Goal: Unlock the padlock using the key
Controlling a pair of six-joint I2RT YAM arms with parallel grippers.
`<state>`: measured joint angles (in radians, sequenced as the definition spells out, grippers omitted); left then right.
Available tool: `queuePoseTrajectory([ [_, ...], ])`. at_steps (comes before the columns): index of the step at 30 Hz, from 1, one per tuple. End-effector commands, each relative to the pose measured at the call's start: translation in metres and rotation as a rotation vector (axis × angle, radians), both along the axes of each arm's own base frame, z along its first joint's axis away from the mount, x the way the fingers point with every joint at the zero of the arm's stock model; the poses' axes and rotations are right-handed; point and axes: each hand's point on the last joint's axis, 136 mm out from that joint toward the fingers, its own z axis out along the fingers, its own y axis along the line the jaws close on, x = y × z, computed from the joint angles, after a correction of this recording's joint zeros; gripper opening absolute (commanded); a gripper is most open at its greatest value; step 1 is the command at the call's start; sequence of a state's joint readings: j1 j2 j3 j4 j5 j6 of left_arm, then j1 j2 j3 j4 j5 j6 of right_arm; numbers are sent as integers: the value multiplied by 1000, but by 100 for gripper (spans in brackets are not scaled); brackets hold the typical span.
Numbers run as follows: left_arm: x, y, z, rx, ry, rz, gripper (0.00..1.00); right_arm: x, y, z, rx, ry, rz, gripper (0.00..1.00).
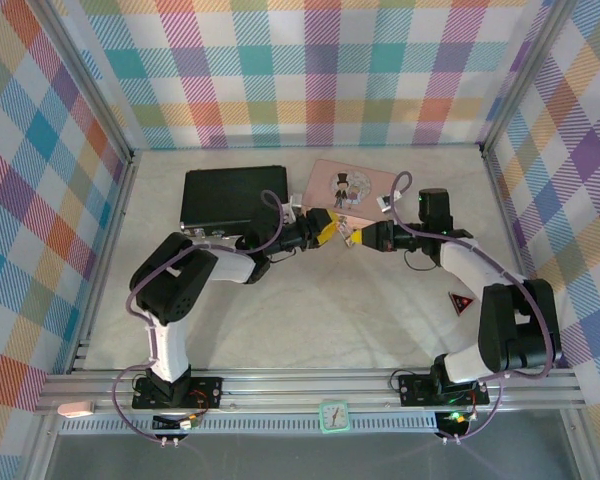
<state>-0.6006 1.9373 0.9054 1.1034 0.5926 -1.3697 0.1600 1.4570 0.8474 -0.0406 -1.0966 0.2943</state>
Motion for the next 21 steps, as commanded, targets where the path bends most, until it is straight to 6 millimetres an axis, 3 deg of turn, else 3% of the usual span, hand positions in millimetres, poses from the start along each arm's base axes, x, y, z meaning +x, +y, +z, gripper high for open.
queuePoseTrajectory([
  [1, -11, -2, 34, -129, -51, -50, 48, -8, 9, 2, 28, -15, 77, 0],
  [15, -25, -17, 17, -53, -33, -75, 42, 2, 21, -1, 47, 7, 99, 0],
  [21, -22, -21, 26, -60, -59, -81, 34, 0, 21, -4, 38, 13, 97, 0],
])
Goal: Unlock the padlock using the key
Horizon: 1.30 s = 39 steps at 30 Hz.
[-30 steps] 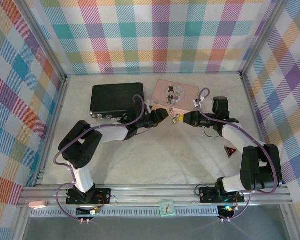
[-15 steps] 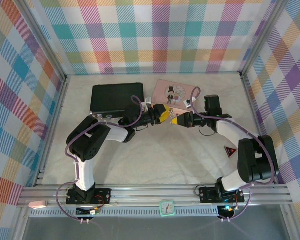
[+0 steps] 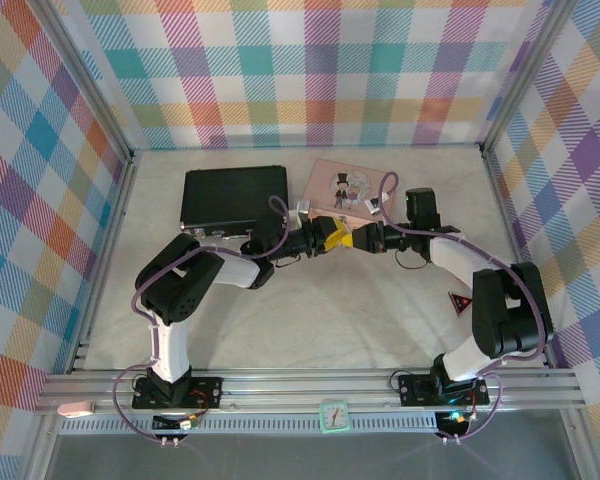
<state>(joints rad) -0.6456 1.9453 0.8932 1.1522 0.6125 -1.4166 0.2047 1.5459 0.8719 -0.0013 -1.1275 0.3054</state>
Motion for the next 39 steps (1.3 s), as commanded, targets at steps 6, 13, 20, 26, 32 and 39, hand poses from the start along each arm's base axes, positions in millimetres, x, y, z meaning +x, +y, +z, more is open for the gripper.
queuePoseTrajectory([
  [6, -3, -2, 27, -30, -86, -8, 36, 0, 4, 5, 15, -22, 26, 0],
  [13, -9, -2, 38, -28, -127, -15, 34, 1, 4, 4, 14, -15, 23, 0],
  [20, -15, -7, 36, -16, -134, -39, 20, 2, 4, 7, 17, -23, 21, 0],
  [26, -18, -8, 32, -2, -130, -44, 3, 2, 4, 12, 24, -30, 25, 0],
  [32, -11, -1, 26, 41, -129, 14, 0, 5, 1, 20, -3, -45, -38, 15],
  [39, 20, 19, 16, 135, -136, 262, 0, 19, -9, 19, -2, 1, -271, 45],
])
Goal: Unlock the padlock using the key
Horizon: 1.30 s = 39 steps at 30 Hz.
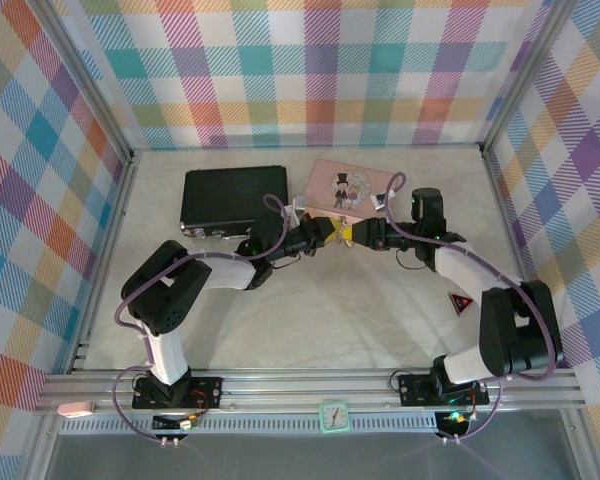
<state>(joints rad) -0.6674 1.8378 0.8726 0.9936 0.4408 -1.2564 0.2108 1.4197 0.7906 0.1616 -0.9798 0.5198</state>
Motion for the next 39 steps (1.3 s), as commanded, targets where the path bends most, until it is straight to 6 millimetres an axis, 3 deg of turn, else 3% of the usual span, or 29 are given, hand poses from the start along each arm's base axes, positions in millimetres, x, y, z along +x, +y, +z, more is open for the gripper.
queuePoseTrajectory([
  [1, 14, 9, 9, 22, -52, 139, 0, 10, -3, 1, 19, 12, -134, 45],
  [13, 12, 1, 27, -9, -130, 224, 0, 14, 3, -10, 39, 41, -332, 53],
  [16, 11, 0, 29, -20, -132, 223, 0, 16, 5, -11, 57, 39, -335, 50],
  [21, 11, 1, 32, -34, -137, 233, 0, 16, 7, -14, 72, 53, -332, 36],
  [30, 12, 0, 36, -64, -137, 236, 0, 13, 13, -10, 102, 36, -311, 32],
  [39, 10, -2, 39, -81, -132, 230, 0, 20, 17, -5, 139, 20, -309, 14],
])
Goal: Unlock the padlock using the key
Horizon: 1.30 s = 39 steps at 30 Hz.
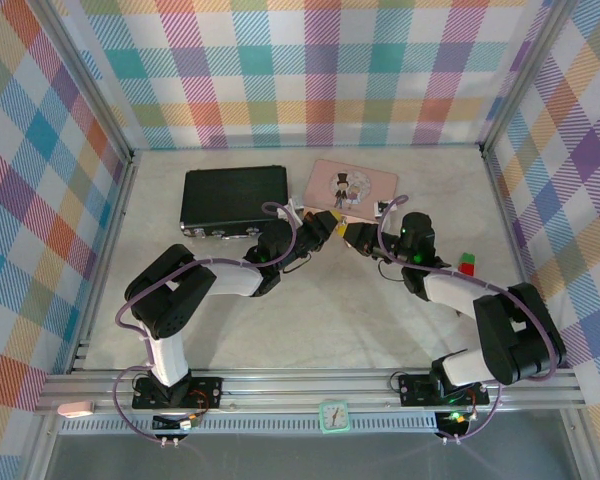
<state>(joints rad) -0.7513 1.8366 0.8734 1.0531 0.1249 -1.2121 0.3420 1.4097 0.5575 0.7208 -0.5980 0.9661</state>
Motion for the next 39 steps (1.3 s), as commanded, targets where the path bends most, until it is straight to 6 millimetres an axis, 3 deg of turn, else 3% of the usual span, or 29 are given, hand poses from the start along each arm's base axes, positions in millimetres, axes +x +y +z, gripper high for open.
queuePoseTrajectory([
  [1, -4, 0, 24, -68, -50, -2, 0, 1, 4, 6, 22, -33, 7, 13],
  [8, -5, 2, 25, -82, -48, 7, 0, 0, 2, 10, 4, -59, 3, 0],
  [11, -4, 3, 25, -85, -46, 7, 1, -3, 1, 10, -25, -76, 11, 0],
  [13, -5, 3, 26, -91, -53, 5, 28, -5, -1, 10, -68, -99, 19, 0],
  [15, -5, 3, 26, -97, -57, -8, 47, -11, 0, 6, -117, -108, 57, 0],
  [17, -5, 2, 24, -102, -51, -31, 55, -16, 3, 8, -149, -123, 113, 0],
  [19, -7, 0, 21, -107, -47, -60, 58, -20, 4, 9, -164, -126, 157, 0],
  [23, -11, -3, 16, -102, -39, -88, 51, -21, 3, 12, -155, -130, 181, 0],
  [25, -12, -3, 13, -95, -36, -91, 40, -20, 4, 11, -154, -124, 183, 0],
  [30, -14, -2, 15, -92, -40, -94, 0, -18, 3, 10, -149, -115, 181, 0],
  [32, -15, -2, 15, -91, -42, -93, 0, -18, 1, 13, -145, -116, 173, 0],
  [36, -13, 4, 11, -83, -37, -61, 0, -19, -4, 19, -142, -117, 140, 40],
  [39, -12, 6, 13, -82, -42, -46, 0, -20, -6, 23, -124, -112, 120, 56],
])
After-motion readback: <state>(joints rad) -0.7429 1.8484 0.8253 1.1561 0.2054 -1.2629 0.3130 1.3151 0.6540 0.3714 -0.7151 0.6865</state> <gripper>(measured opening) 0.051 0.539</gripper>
